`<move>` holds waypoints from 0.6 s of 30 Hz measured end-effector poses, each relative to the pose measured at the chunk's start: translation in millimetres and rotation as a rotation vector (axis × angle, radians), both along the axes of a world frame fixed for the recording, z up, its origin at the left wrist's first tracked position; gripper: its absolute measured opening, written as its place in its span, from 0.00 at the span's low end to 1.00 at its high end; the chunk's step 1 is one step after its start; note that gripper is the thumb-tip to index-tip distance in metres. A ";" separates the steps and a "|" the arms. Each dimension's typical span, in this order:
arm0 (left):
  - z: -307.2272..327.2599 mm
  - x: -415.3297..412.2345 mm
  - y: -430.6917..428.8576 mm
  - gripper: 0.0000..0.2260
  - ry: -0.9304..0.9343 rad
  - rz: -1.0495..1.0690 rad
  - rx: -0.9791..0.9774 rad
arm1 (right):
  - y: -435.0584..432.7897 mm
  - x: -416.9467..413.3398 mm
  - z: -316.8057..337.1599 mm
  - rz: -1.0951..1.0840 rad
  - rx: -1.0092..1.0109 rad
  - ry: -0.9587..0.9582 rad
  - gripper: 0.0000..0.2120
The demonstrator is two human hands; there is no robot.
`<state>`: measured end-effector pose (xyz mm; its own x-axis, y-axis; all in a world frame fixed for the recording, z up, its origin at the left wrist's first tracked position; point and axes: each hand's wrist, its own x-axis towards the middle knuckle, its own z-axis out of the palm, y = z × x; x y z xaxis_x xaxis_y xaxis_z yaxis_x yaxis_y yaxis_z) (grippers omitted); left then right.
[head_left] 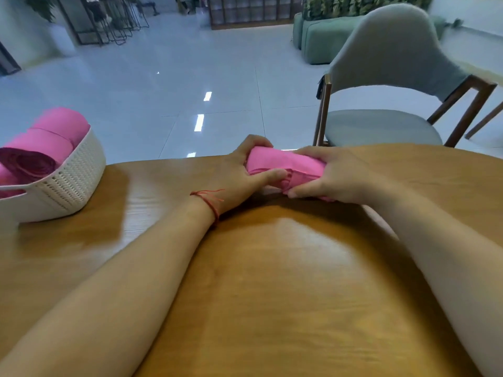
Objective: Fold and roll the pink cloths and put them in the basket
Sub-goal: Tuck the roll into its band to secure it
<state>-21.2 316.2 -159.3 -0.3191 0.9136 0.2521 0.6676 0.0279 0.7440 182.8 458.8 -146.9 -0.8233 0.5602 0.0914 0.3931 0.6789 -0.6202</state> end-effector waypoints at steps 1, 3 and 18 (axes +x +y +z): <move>-0.6 -4.5 5.0 0.25 -0.005 -0.021 -0.003 | 9.3 -3.3 2.0 0.017 -0.017 -0.026 0.35; 0.0 -9.1 11.4 0.22 0.019 -0.065 0.030 | 22.4 -8.4 6.0 0.068 -0.036 -0.074 0.34; 6.3 0.9 36.3 0.11 -0.499 0.048 0.193 | 30.0 1.1 -13.8 0.175 0.170 0.125 0.39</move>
<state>-20.4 352.5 -153.0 -0.4836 0.8469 0.2212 0.2326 -0.1193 0.9652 183.8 488.8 -160.8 -0.8826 0.3786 0.2787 0.1887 0.8282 -0.5277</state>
